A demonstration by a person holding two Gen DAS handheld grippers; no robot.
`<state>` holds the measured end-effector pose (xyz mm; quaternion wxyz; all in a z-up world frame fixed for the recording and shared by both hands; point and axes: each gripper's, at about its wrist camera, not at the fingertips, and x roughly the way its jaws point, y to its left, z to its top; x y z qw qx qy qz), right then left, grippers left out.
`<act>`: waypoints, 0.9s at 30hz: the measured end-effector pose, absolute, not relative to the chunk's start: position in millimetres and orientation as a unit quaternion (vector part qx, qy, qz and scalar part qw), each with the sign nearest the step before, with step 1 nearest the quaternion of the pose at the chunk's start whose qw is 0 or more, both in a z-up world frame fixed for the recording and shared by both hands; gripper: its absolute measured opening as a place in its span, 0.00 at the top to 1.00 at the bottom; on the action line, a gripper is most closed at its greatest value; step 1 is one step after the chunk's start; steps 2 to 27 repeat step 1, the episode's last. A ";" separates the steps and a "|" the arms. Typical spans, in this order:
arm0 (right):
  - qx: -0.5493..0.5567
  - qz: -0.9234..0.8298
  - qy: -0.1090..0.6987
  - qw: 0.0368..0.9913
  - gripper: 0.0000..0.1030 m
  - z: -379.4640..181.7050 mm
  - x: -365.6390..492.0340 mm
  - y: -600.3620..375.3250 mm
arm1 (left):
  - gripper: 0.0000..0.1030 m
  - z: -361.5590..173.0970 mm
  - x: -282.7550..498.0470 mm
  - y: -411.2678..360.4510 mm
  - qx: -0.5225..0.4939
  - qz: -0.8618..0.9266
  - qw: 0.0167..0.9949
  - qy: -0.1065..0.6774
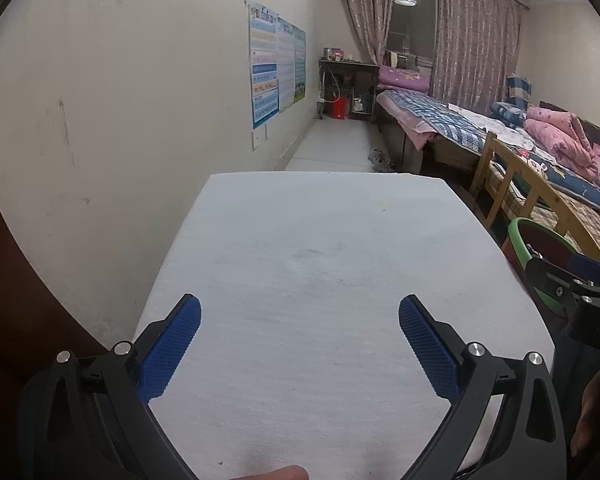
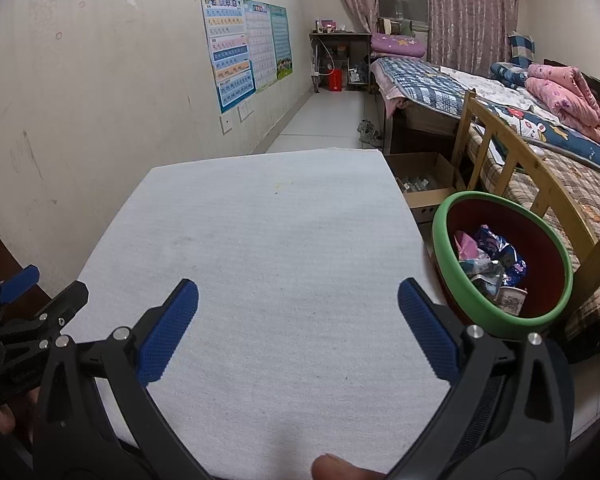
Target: Collect trash
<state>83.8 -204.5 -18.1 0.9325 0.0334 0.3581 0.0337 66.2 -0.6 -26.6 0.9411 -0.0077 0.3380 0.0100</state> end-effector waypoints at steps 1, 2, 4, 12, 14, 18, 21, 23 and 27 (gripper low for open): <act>0.033 0.033 0.360 0.932 0.04 -18.4 83.9 -204.2 | 0.08 -27.2 67.0 0.3 -0.010 0.012 0.940 0.340; 0.033 0.033 0.360 0.932 0.04 -18.4 83.9 -204.2 | 0.08 -27.2 67.0 0.3 -0.010 0.012 0.940 0.340; 0.033 0.033 0.360 0.932 0.04 -18.4 83.9 -204.2 | 0.08 -27.2 67.0 0.3 -0.010 0.012 0.940 0.340; 0.033 0.033 0.360 0.932 0.04 -18.4 83.9 -204.2 | 0.08 -27.2 67.0 0.3 -0.010 0.012 0.940 0.340; 0.033 0.033 0.360 0.932 0.04 -18.4 83.9 -204.2 | 0.08 -27.2 67.0 0.3 -0.010 0.012 0.940 0.340; 0.033 0.033 0.360 0.932 0.04 -18.4 83.9 -204.2 | 0.08 -27.2 67.0 0.3 -0.010 0.012 0.940 0.340; 0.033 0.033 0.360 0.932 0.04 -18.4 83.9 -204.2 | 0.08 -27.2 67.0 0.3 -0.010 0.012 0.940 0.340; 0.033 0.033 0.360 0.932 0.04 -18.4 83.9 -204.2 | 0.08 -27.2 67.0 0.3 -0.010 0.012 0.940 0.340; 0.033 0.033 0.360 0.932 0.04 -18.4 83.9 -204.2 | 0.08 -27.2 67.0 0.3 -0.010 0.012 0.940 0.340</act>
